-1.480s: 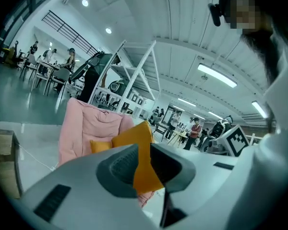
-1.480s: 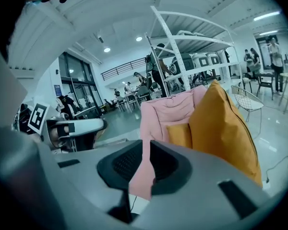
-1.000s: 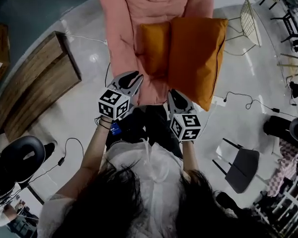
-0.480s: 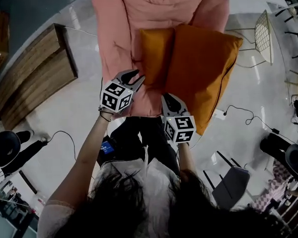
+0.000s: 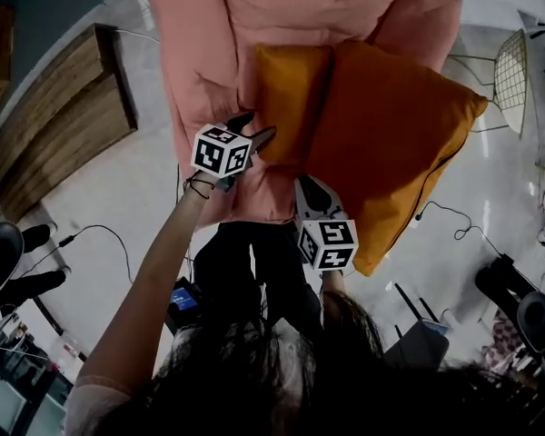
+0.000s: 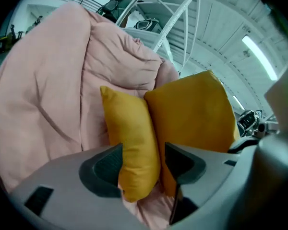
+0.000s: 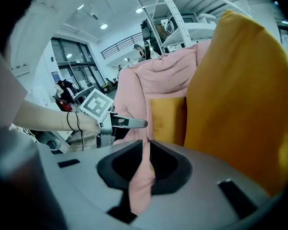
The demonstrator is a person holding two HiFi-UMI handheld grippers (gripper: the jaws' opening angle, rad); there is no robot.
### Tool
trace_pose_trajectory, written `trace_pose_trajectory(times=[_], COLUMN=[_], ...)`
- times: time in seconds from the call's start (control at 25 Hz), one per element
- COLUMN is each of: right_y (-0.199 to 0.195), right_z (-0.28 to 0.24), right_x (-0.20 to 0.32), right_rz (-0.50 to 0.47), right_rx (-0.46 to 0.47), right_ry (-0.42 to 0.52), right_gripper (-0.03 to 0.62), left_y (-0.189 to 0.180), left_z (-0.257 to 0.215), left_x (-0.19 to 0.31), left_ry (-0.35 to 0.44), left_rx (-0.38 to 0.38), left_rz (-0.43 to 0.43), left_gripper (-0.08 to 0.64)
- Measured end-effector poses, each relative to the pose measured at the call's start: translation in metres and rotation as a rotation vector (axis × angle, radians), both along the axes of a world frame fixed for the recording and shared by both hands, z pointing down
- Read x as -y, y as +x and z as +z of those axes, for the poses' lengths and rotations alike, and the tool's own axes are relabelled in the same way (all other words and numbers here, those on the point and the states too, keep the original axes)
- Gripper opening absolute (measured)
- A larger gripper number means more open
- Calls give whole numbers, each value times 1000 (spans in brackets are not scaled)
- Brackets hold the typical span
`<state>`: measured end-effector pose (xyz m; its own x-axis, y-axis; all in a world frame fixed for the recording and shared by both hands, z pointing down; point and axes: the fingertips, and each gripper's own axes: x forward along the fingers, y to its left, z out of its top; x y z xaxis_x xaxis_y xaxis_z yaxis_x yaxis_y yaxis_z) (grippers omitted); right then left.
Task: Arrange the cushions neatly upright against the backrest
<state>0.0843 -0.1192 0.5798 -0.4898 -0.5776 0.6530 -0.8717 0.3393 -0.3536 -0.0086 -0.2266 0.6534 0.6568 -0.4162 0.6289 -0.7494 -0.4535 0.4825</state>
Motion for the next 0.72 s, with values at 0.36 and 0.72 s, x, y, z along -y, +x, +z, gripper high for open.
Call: trace_pose_trajectory(times=[0.36,0.72], right_y=[11,32], right_z=[30,35], right_x=[1,4], right_rz=[11,41], right_rx=[-16,-40], right_ry=[-52,-47], right_gripper=[60,60], left_y=[5,16], left_z=[64,80], left_x=[36,44], left_ry=[-111,-87], left_rx=[-17,3], left_rz=[-117,-134], left_gripper=[313,290])
